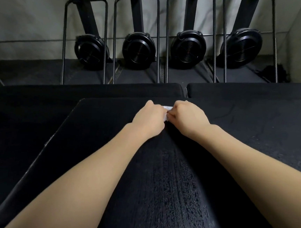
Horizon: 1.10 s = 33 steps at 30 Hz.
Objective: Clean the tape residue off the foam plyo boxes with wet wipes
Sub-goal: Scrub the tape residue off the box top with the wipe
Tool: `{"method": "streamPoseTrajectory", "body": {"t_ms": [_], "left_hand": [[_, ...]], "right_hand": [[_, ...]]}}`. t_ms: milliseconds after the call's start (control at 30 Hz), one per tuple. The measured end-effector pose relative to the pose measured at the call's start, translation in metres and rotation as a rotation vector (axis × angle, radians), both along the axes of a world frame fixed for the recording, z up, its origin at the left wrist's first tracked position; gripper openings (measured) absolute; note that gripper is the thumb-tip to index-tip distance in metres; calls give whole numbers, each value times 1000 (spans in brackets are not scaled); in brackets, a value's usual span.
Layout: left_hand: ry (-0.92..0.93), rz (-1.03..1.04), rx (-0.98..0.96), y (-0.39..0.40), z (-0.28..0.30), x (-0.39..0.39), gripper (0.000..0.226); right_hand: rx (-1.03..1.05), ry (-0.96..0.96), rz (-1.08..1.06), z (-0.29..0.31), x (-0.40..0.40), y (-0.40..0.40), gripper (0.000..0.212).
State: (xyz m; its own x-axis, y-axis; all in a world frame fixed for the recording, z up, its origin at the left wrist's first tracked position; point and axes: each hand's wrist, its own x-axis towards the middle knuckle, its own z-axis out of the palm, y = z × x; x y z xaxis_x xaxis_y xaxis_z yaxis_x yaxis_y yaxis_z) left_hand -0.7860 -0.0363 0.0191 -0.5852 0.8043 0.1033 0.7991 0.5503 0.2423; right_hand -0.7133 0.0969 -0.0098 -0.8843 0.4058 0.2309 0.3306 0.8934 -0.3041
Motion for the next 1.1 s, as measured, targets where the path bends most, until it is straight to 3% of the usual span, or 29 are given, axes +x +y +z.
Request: {"method": "streamPoseTrajectory", "body": {"t_ms": [300,400,467,567,800,933,1100], "left_hand": [[-1,13,26,43,-8,-52,30],[-20,42,-2,52,-13,-61,33],[11,67,-5,54,-13,-57,24],[38,82,-4,46,-7,-39,14],[83,-75,-5,-2,-2,45,20],[60,-48,27,-6,-10,59,26],[79,-37,40,28,-14,31,19]], "right_hand": [[-39,-3,-93,2,-53,39,28],[-80,-18,-113,5,-57,40,33],[-80,-8,-106,8,-54,39,36],[-49,-8,-72,11,-40,34,43],[169,26,138,-9,53,20,50],[154,4,162,-5,77,11,76],[174,-9,70,3,43,30,39]]}}
